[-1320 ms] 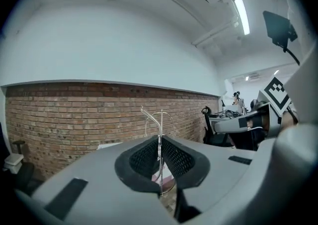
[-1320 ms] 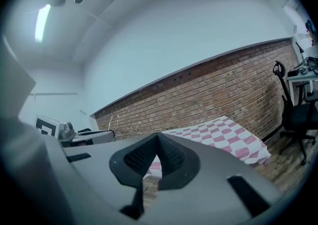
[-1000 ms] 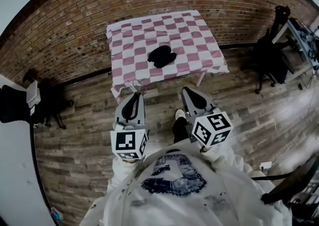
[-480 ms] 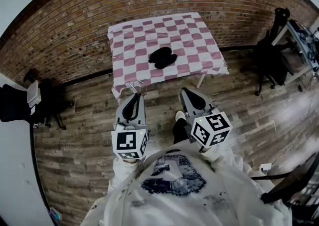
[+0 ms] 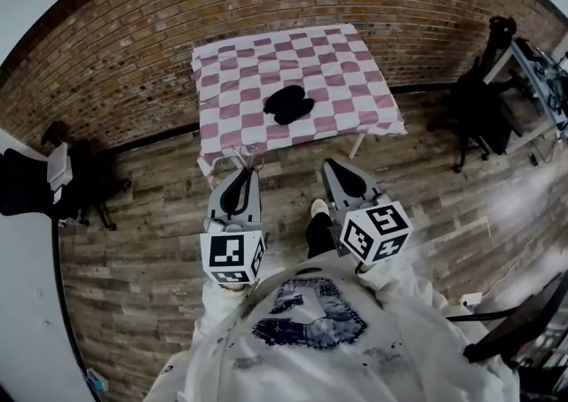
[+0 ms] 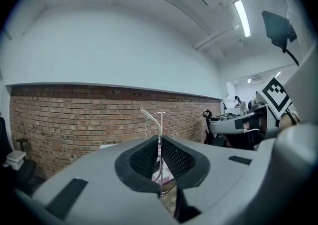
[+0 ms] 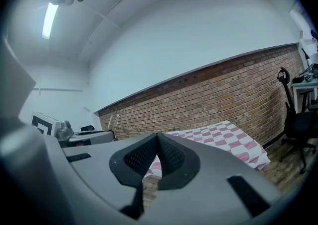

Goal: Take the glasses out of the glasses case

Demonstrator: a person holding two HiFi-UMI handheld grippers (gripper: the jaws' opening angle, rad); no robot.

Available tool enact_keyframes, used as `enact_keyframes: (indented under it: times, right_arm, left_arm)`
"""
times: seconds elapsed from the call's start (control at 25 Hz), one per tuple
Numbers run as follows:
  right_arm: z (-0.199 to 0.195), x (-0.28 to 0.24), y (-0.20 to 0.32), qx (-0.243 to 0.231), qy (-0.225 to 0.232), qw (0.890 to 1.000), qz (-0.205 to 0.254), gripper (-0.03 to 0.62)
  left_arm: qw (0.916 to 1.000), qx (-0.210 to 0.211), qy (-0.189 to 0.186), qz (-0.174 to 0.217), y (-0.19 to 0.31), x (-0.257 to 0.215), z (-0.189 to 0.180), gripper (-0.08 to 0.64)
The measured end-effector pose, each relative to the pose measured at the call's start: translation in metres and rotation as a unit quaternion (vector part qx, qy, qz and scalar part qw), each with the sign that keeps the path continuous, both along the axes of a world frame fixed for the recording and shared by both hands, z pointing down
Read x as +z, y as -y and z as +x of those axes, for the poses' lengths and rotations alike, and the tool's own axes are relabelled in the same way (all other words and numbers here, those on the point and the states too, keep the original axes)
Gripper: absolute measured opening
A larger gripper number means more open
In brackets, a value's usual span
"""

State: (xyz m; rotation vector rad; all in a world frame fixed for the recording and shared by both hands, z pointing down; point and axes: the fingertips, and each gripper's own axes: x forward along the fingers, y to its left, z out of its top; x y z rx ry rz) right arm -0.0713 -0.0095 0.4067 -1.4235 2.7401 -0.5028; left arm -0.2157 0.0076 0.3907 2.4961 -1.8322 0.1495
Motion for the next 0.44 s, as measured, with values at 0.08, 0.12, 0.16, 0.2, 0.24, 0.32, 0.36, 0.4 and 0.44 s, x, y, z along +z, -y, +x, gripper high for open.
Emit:
enact_keyframes:
  times: [0.08, 0.12, 0.16, 0.2, 0.24, 0.32, 0.36, 0.4, 0.44]
  right_arm:
    - [0.0021, 0.0009, 0.0002, 0.001, 0.001, 1.0, -0.001, 0.014]
    - [0.0028, 0.0011, 0.0004, 0.001, 0.001, 1.0, -0.001, 0.014]
    - [0.0035, 0.0013, 0.0005, 0.001, 0.001, 1.0, -0.002, 0.014]
    - [0.0041, 0.0014, 0.0009, 0.001, 0.001, 1.0, -0.002, 0.014]
    - [0.0048, 0.0015, 0.0015, 0.001, 0.001, 1.0, -0.002, 0.014]
    - [0.0064, 0.0017, 0.003, 0.001, 0.001, 1.0, -0.002, 0.014]
    - [0.0075, 0.0019, 0.0038, 0.001, 0.001, 1.0, -0.002, 0.014]
    - [0.0086, 0.0023, 0.0046, 0.001, 0.001, 1.0, -0.002, 0.014]
    - [0.0097, 0.0027, 0.0054, 0.001, 0.001, 1.0, -0.003, 0.014]
  left_arm:
    - [1.0, 0.001, 0.0, -0.001, 0.0007, 0.0009, 0.0021, 0.034]
    - [1.0, 0.001, -0.001, -0.001, 0.001, 0.001, 0.0027, 0.034]
    - [1.0, 0.001, -0.001, -0.001, 0.0012, 0.0011, 0.003, 0.034]
    - [1.0, -0.001, -0.001, -0.001, 0.0015, 0.0012, 0.0031, 0.034]
    - [1.0, -0.002, -0.001, -0.001, 0.0021, 0.0012, 0.0031, 0.034]
    - [1.0, -0.006, -0.001, -0.001, 0.0039, 0.0012, 0.0031, 0.034]
    - [1.0, -0.007, -0.001, -0.001, 0.005, 0.0012, 0.0033, 0.034]
    - [1.0, -0.009, -0.002, 0.0, 0.0061, 0.0011, 0.0036, 0.034]
    - [0.9999, -0.01, -0.002, 0.0, 0.0072, 0.0011, 0.004, 0.034]
